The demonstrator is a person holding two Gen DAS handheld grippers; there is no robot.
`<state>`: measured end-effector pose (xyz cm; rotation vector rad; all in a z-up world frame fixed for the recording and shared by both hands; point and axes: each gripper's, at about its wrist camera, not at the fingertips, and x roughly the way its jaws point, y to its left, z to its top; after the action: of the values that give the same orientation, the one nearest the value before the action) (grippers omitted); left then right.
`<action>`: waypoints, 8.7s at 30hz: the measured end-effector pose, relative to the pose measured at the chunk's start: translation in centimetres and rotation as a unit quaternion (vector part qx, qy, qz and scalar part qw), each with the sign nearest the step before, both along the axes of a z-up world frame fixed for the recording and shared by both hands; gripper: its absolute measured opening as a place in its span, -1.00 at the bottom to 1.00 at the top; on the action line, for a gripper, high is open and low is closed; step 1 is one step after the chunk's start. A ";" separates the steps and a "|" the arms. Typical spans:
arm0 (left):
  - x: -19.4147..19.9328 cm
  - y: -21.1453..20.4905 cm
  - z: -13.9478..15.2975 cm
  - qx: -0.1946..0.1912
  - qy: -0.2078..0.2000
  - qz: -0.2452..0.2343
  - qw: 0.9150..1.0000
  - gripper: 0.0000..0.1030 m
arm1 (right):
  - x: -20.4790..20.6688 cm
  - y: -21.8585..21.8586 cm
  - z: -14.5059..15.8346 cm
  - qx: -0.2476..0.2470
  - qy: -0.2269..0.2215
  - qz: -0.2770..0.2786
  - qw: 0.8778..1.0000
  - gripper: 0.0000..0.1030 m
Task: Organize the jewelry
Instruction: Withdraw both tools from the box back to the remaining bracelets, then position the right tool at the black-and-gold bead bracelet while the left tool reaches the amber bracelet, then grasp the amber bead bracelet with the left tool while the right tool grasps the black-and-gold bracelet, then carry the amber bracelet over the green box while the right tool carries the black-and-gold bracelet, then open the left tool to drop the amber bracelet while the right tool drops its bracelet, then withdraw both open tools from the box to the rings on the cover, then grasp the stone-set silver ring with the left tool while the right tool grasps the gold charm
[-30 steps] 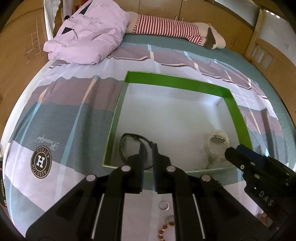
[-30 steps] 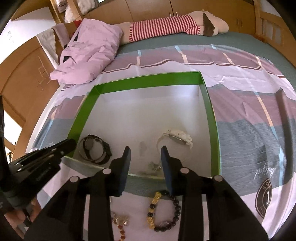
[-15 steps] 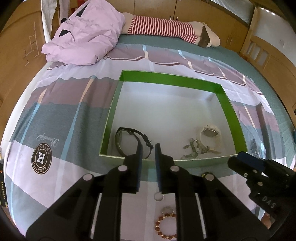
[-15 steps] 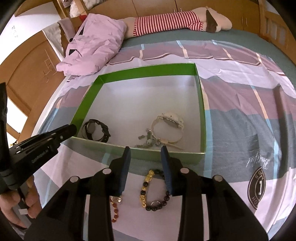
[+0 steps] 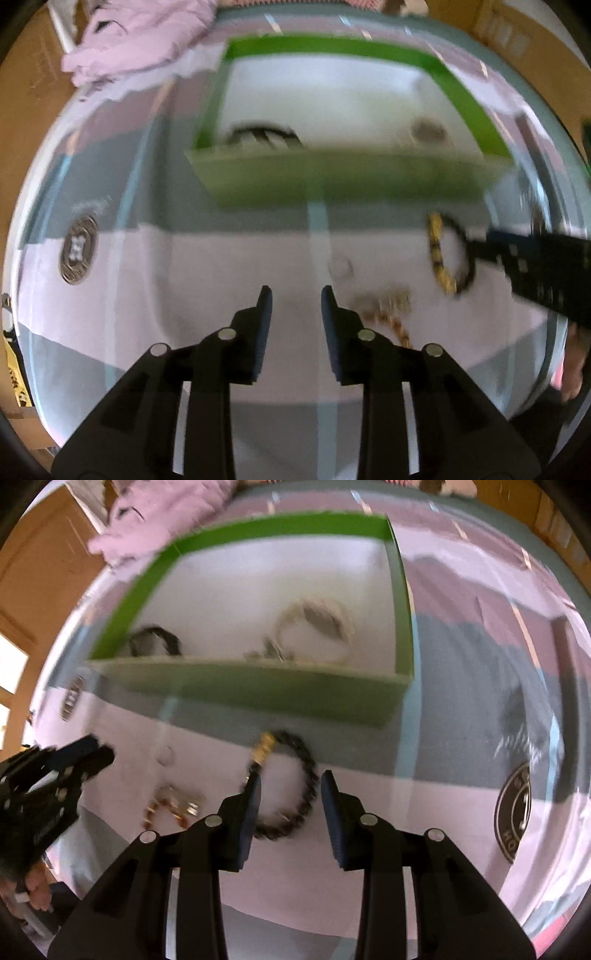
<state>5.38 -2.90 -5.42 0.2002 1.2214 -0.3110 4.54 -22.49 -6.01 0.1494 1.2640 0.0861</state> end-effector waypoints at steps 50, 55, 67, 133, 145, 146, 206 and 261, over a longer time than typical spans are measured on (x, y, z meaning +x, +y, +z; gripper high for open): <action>-0.2 2.8 -2.2 0.062 0.017 0.033 0.997 0.07 | -0.5 2.5 0.3 0.056 0.024 0.057 0.997 -0.39; 0.2 3.2 -2.5 0.068 0.022 0.038 0.997 0.06 | -0.6 0.1 0.3 0.045 0.015 0.023 0.999 -0.28; -0.1 1.8 -3.3 0.067 0.026 0.018 0.997 -0.49 | -0.5 0.3 -2.0 -0.015 0.042 0.010 0.999 -0.20; 1.0 1.7 5.2 -0.094 -0.048 0.020 0.994 -0.86 | -0.9 1.5 5.3 0.008 -0.089 0.024 0.996 -0.81; 1.3 0.1 9.7 -0.133 -0.156 0.025 0.978 -0.86 | -0.8 1.0 9.4 0.019 -0.190 0.000 0.982 -0.81; 1.6 -0.1 9.9 -0.136 -0.159 0.024 0.978 -0.86 | -0.7 0.7 9.9 0.025 -0.206 -0.008 0.978 -0.81; 2.8 -1.9 6.4 -0.054 -0.131 -0.008 0.990 -0.59 | -0.4 0.9 7.3 0.050 -0.144 0.010 0.988 -0.26; 2.3 -2.3 -3.7 -0.019 0.066 0.012 0.998 -0.55 | 0.9 5.4 -2.2 -0.009 0.037 0.054 0.998 -0.43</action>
<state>7.65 -5.21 -9.08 0.1337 1.3458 -0.3306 5.48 -17.09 -8.16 0.0691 1.3469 0.1636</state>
